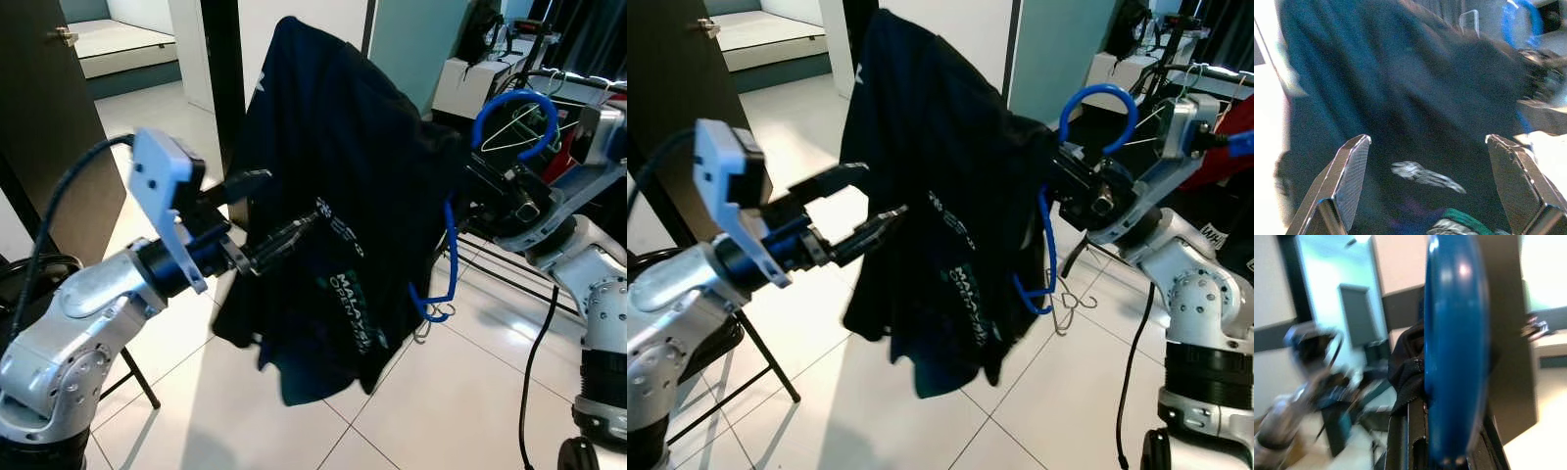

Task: Hang hanger

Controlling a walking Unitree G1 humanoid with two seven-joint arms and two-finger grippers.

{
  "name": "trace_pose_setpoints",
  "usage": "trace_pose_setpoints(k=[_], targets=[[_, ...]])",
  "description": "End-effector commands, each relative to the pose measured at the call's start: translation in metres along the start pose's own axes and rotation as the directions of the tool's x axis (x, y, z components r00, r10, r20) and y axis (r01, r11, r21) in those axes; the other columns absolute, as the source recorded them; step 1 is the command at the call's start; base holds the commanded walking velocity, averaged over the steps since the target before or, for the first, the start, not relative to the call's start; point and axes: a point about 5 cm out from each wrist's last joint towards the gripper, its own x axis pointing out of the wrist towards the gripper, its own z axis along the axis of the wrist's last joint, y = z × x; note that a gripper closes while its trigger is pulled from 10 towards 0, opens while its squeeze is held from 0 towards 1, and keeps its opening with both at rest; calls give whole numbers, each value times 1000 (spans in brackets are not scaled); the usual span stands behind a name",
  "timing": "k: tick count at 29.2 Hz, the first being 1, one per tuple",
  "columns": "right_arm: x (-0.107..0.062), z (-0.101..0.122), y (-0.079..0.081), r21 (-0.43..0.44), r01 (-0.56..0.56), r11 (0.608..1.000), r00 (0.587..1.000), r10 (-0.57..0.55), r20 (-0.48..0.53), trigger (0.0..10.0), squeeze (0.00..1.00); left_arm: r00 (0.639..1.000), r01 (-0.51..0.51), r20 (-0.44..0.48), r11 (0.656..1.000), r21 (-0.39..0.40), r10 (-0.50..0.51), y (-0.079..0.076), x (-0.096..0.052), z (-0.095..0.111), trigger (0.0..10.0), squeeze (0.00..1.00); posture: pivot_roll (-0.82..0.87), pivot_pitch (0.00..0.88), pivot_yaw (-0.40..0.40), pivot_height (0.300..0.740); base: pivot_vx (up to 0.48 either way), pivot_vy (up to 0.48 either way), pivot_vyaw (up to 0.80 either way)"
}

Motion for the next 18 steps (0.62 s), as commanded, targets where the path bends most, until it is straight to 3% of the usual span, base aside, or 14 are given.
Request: trace_pose_setpoints(k=[1, 2, 7, 8, 10, 11, 14, 16, 18], targets=[[3, -3, 8, 13, -73, 997, 997, 73, -24, 10000, 0, 1000, 2, 31, 999, 35, -3, 4, -1, 11, 10000, 808, 24, 0, -45, 740, 0, 0, 0], [0, -8, 10, 26, -81, 996, 995, 83, -57, 10000, 0, 999, -5, 44, 999, 51, 3, 10, -3, 18, 10000, 0, 24, 0, -45, 740, 0, 0, 0], [-9, -12, 11, 46, -80, 996, 991, 85, -105, 10000, 0, 998, -16, 64, 996, 93, 10, 21, -9, 34, 10000, 0, 24, 0, -44, 740, 0, 0, 0], [-15, -14, 13, 62, -85, 994, 986, 93, -137, 10000, 0, 997, -15, 75, 993, 117, 6, 27, -13, 45, 10000, 0, 26, 0, -43, 740, 0, 0, 0], [-15, -14, 13, 62, -85, 994, 986, 93, -137, 10000, 0, 997, -15, 75, 993, 117, 6, 27, -13, 45, 10000, 0, 26, 0, -43, 740, 0, 0, 0], [-20, -16, 16, 79, -100, 992, 977, 113, -180, 10000, 0, 997, 46, 51, 988, 145, -54, 28, -17, 54, 10000, 0, 25, 0, -42, 740, 0, 0, 0], [-20, -16, 16, 79, -100, 992, 977, 113, -180, 10000, 0, 997, 46, 51, 988, 145, -54, 28, -17, 54, 10000, 0, 25, 0, -42, 740, 0, 0, 0], [-23, -23, 22, 109, -142, 984, 953, 165, -254, 10000, 0, 966, 256, -79, 955, 151, -246, 19, -21, 57, 10000, 0, 35, 0, -35, 740, 0, 0, 0], [-23, -23, 22, 109, -142, 984, 953, 165, -254, 10000, 0, 966, 256, -79, 955, 151, -246, 19, -21, 57, 10000, 0, 35, 0, -35, 740, 0, 0, 0]])
